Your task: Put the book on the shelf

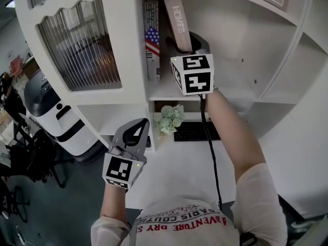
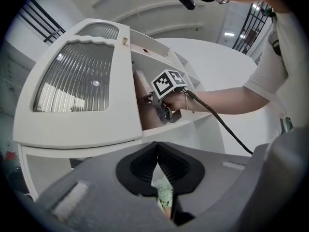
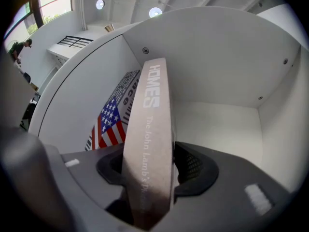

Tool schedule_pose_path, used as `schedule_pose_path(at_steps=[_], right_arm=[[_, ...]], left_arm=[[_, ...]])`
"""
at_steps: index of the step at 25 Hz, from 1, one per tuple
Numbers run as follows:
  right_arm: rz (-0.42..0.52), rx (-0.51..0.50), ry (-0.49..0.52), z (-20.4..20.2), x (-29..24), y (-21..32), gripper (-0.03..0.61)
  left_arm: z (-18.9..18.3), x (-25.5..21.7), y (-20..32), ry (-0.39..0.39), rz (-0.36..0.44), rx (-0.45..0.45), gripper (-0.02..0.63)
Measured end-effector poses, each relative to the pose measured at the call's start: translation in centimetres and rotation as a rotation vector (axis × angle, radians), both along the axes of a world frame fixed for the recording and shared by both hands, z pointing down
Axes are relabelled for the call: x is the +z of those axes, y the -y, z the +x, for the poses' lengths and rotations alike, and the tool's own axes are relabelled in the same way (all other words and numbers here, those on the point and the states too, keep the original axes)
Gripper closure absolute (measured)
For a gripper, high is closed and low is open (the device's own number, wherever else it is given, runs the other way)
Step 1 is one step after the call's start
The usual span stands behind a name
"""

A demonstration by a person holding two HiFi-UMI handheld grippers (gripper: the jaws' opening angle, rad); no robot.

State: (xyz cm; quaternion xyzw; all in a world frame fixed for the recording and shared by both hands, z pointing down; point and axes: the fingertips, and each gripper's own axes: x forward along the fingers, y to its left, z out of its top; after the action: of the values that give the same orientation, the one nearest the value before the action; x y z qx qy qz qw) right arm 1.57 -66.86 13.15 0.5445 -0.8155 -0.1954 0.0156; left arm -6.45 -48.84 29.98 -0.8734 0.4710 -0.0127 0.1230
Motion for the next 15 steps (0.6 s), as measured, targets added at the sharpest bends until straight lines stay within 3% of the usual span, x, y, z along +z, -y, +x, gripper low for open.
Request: schedule_pose_path(at_steps=[9, 11, 15], right_arm=[[-0.048, -0.044, 0.021, -0.2, 0.5, 0.3, 0.310], [-0.034, -0.053, 0.058, 0.3, 0.2, -0.1, 0.273], [0.020, -0.059, 0.056, 0.9, -0.1, -1.8, 0.272]], left_arm=[[0.8, 0.2, 0.8, 0.006, -0.006, 0.014, 0.607], [0.8, 0.4, 0.8, 0.005, -0.010, 0.014, 0.607], [0.9, 0.5, 0.4, 0.002, -0.012, 0.016, 0.607]])
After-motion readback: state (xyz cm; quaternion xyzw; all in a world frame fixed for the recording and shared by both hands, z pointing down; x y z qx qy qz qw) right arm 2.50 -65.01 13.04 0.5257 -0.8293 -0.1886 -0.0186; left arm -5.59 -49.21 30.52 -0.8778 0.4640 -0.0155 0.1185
